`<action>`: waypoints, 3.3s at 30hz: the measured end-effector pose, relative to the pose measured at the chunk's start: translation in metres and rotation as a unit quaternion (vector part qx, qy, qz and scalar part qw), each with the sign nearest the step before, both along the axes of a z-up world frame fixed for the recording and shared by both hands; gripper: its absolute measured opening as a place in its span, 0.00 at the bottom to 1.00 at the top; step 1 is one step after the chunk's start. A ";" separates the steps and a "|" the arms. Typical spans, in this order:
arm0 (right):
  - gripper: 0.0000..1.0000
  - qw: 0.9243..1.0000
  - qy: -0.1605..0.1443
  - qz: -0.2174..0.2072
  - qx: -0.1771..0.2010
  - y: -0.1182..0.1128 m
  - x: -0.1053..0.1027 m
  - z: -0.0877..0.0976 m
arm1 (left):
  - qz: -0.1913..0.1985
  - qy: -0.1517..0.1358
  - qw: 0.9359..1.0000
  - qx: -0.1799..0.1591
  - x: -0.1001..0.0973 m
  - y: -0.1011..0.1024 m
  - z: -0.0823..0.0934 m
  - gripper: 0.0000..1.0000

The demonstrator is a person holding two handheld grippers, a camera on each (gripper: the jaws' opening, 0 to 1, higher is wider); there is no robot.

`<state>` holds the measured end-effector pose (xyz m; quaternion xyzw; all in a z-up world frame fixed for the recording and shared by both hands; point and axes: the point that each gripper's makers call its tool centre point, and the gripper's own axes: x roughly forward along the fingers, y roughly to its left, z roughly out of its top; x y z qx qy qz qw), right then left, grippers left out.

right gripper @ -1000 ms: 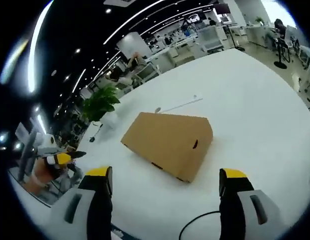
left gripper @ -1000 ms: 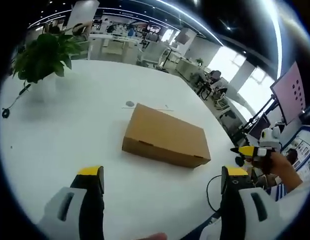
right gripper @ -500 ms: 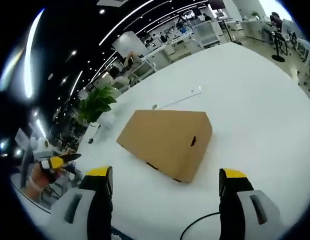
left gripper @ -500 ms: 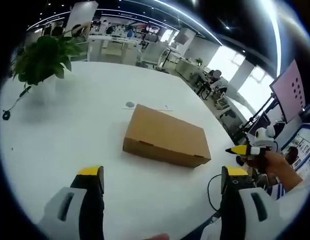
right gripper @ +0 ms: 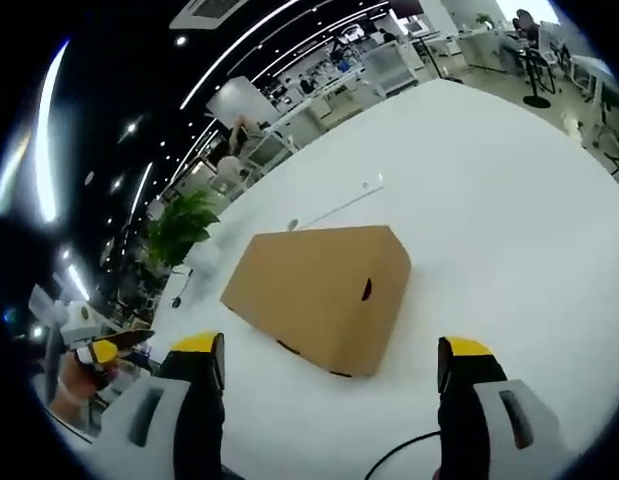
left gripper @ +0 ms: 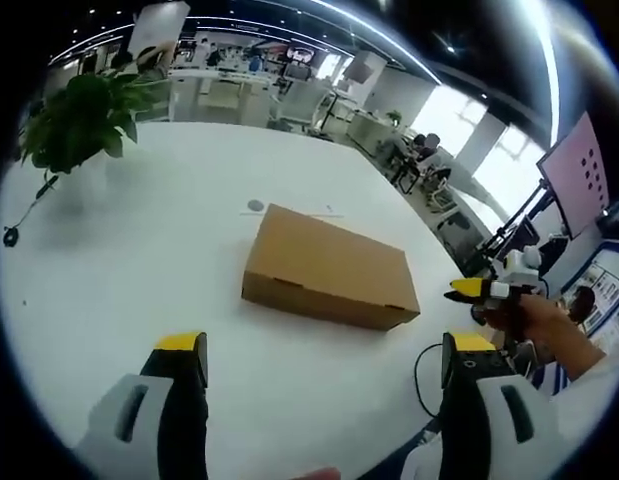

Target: Operate the shoe box by opening the lid, removing the specified soft item, and placing it in the target area until the item is outside and the box remains undamaged.

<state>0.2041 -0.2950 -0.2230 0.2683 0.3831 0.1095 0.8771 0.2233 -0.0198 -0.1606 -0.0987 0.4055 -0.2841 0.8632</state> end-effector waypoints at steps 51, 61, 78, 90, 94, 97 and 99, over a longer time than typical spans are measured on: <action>0.83 0.999 0.047 0.009 0.019 0.000 0.034 -0.037 | -0.017 -0.021 0.999 0.036 -0.003 0.009 0.002 0.99; 0.79 0.998 0.054 0.020 0.016 0.003 0.036 -0.044 | -0.017 -0.015 0.999 0.035 -0.003 0.005 0.001 0.99; 0.73 0.997 0.064 0.031 0.007 -0.004 0.043 -0.056 | -0.016 0.004 0.999 0.041 -0.011 0.005 -0.003 0.98; 0.71 0.997 0.069 0.029 0.012 -0.005 0.047 -0.061 | -0.020 0.004 0.999 0.043 -0.010 0.000 -0.001 0.98; 0.70 0.997 0.071 0.026 0.018 -0.005 0.046 -0.063 | -0.019 0.006 0.999 0.045 -0.011 0.000 -0.002 0.98; 0.69 0.997 0.073 0.024 0.022 -0.004 0.047 -0.065 | -0.019 0.008 0.999 0.047 -0.012 0.000 -0.005 0.98; 0.68 0.996 0.076 0.024 0.025 -0.004 0.048 -0.067 | -0.018 0.011 0.999 0.049 -0.012 0.000 -0.006 0.98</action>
